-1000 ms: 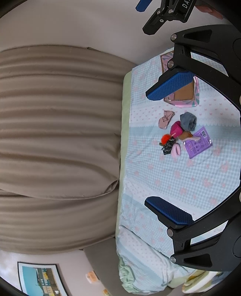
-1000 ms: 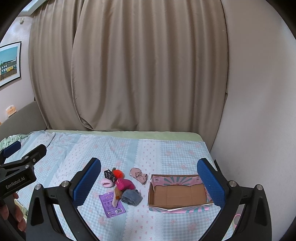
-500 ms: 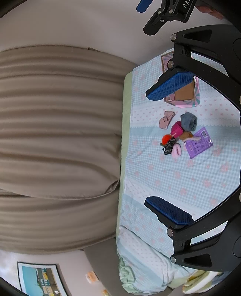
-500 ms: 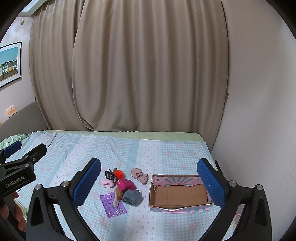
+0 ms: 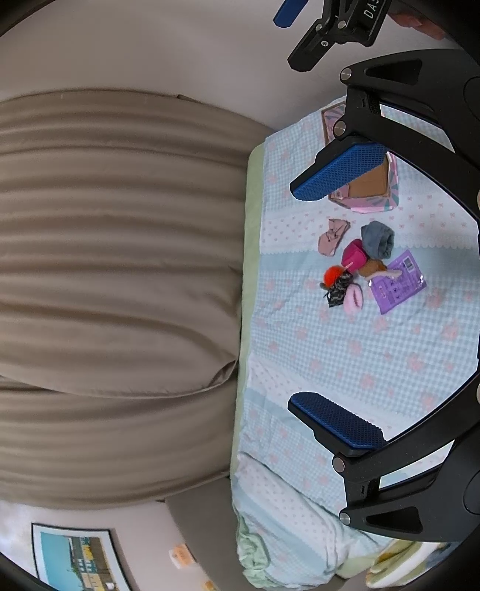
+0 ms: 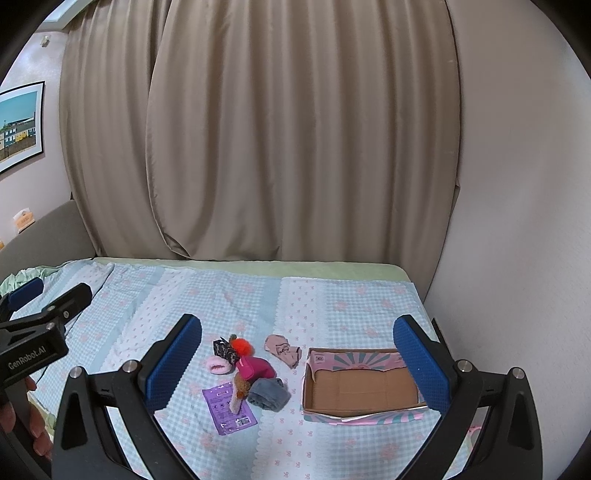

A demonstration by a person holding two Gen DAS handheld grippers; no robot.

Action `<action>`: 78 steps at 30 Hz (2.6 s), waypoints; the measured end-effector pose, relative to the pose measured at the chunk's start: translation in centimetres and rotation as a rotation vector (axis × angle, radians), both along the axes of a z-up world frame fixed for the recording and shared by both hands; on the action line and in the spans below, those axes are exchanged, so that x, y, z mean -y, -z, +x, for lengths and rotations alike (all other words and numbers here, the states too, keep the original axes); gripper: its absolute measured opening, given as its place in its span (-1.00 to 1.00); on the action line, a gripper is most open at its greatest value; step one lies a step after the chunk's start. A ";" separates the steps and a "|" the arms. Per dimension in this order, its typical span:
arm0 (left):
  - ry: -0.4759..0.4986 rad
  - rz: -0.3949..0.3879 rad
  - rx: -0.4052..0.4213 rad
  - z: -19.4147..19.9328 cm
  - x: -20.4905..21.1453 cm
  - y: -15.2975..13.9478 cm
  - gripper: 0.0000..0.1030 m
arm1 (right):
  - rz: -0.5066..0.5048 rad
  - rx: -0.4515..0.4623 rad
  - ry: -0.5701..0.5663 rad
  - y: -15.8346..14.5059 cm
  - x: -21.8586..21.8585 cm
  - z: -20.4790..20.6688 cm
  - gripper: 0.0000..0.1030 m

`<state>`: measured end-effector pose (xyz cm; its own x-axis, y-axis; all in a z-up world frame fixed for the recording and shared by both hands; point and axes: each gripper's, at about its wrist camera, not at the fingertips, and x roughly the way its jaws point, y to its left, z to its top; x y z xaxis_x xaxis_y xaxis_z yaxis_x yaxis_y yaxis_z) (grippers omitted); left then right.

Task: Organize soft objects
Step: 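Grasp the pink knit hat with the left tool while the right tool grasps the grey fuzzy hat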

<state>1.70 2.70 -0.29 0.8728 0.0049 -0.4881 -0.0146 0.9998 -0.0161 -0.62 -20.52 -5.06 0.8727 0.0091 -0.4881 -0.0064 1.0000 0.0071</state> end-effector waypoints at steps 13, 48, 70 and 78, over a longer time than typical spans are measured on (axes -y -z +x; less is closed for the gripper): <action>0.091 -0.009 -0.138 6.9 -7.2 5.4 0.99 | 0.101 -0.092 0.091 5.5 -4.3 3.7 1.00; 0.397 -0.089 -0.487 28.7 -4.6 45.6 0.99 | 0.351 -0.340 0.461 40.6 -6.3 18.7 0.88; 0.369 -0.082 -0.458 29.2 -4.3 46.3 -0.48 | 0.390 -0.338 0.425 42.2 -5.5 19.6 -0.16; 0.374 -0.090 -0.454 27.5 -5.0 44.2 -0.49 | 0.391 -0.327 0.432 40.3 -5.8 18.3 -0.16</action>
